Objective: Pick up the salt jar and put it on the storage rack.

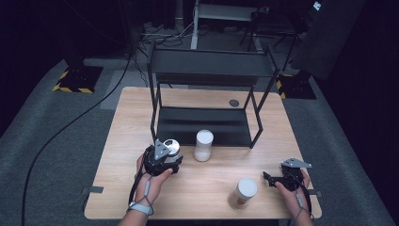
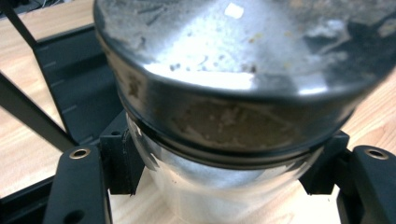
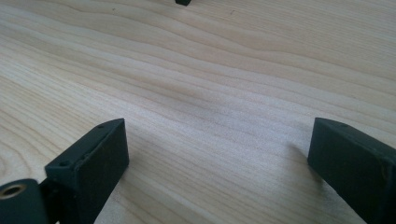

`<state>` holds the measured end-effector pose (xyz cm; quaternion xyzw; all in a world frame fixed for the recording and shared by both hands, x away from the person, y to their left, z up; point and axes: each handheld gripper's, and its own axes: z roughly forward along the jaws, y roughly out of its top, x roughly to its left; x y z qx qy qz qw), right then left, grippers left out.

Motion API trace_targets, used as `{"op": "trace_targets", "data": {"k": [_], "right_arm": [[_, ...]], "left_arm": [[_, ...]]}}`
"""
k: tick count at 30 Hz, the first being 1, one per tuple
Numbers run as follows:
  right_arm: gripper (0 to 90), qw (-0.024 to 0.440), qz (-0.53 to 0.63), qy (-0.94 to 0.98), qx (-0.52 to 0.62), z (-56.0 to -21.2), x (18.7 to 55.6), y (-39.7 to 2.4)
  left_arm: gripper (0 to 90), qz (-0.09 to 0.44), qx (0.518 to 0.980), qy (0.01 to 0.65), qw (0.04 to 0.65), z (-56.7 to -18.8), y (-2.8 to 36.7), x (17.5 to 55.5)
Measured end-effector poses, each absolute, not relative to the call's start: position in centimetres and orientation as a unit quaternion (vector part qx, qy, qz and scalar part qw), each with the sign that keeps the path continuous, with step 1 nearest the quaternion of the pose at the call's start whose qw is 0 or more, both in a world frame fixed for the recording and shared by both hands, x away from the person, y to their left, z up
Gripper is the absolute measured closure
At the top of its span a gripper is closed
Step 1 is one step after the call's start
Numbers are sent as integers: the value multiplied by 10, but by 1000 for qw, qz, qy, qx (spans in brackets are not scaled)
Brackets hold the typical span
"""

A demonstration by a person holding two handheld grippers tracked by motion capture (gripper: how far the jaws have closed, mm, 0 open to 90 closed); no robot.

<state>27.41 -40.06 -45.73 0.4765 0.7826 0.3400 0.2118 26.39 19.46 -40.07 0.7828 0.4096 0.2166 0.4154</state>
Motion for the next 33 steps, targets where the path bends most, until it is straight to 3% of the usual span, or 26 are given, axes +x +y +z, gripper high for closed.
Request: {"op": "trace_targets", "data": {"k": [33], "right_arm": [[52, 213, 340, 781, 479, -457, 274, -399]], "left_arm": [[297, 232, 770, 406, 433, -369, 187, 327]]}}
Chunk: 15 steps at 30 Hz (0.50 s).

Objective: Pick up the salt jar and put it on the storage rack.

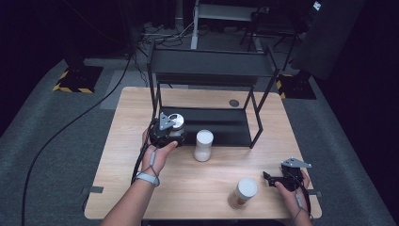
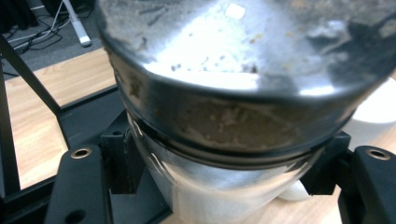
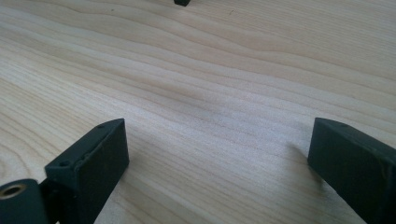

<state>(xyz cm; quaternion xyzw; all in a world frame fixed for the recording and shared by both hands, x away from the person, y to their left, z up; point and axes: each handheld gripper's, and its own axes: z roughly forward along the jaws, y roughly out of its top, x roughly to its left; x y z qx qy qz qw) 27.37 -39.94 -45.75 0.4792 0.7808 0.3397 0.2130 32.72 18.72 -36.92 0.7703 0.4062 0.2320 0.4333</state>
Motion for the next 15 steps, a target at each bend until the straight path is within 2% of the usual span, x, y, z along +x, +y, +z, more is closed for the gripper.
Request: {"op": "trace_targets", "data": {"k": [15], "right_arm": [[52, 213, 340, 780, 480, -458, 274, -399]], "left_arm": [[296, 244, 768, 413, 424, -390, 181, 362]]}}
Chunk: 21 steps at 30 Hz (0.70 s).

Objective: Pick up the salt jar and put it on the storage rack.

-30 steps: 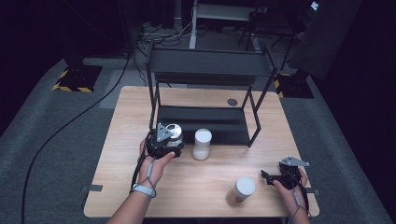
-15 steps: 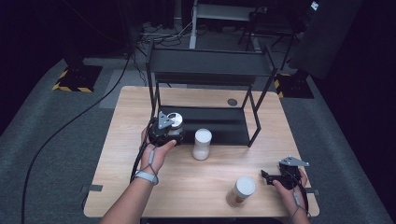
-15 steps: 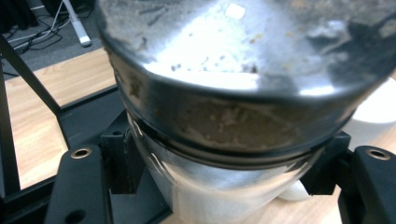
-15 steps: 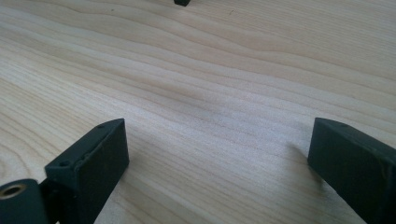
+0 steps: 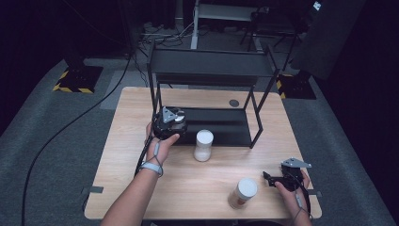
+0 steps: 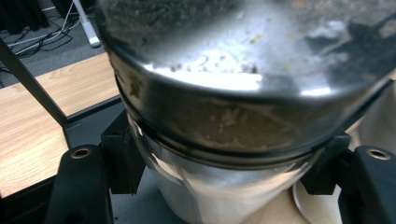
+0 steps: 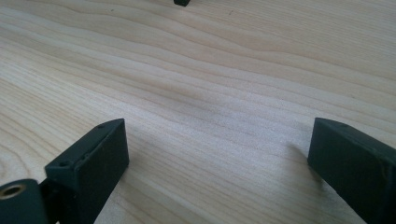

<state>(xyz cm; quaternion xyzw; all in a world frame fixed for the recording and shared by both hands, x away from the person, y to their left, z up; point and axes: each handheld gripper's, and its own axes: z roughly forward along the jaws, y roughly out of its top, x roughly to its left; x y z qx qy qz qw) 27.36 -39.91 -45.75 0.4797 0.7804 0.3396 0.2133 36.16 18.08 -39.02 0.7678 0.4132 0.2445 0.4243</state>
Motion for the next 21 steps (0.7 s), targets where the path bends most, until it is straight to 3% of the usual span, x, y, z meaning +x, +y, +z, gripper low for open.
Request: {"op": "trace_targets", "data": {"k": [21], "right_arm": [[52, 214, 339, 781, 479, -457, 274, -399]], "left_arm": [[296, 237, 776, 427, 400, -415, 174, 388]]}}
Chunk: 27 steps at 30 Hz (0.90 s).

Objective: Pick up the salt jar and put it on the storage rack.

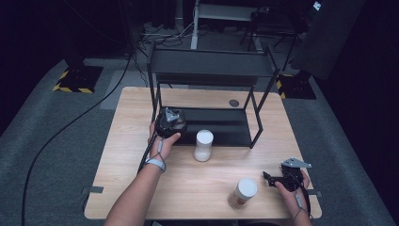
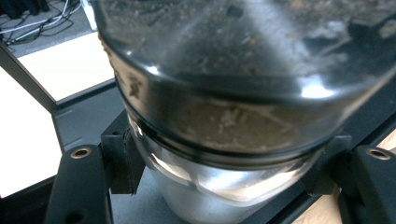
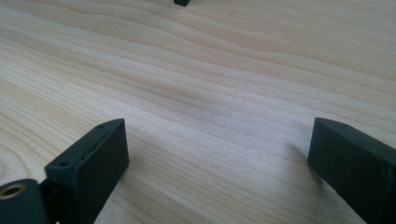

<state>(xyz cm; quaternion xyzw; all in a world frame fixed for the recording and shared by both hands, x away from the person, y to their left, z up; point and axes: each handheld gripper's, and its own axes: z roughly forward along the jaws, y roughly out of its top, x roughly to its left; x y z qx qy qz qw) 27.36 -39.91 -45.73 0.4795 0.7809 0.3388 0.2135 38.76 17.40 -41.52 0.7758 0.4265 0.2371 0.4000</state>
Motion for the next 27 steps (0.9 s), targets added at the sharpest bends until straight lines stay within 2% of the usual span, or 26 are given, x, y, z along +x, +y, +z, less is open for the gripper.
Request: {"op": "trace_targets", "data": {"k": [27], "right_arm": [[52, 213, 339, 781, 479, -457, 274, -399]], "left_arm": [[296, 219, 793, 424, 379, -429, 159, 395]]}}
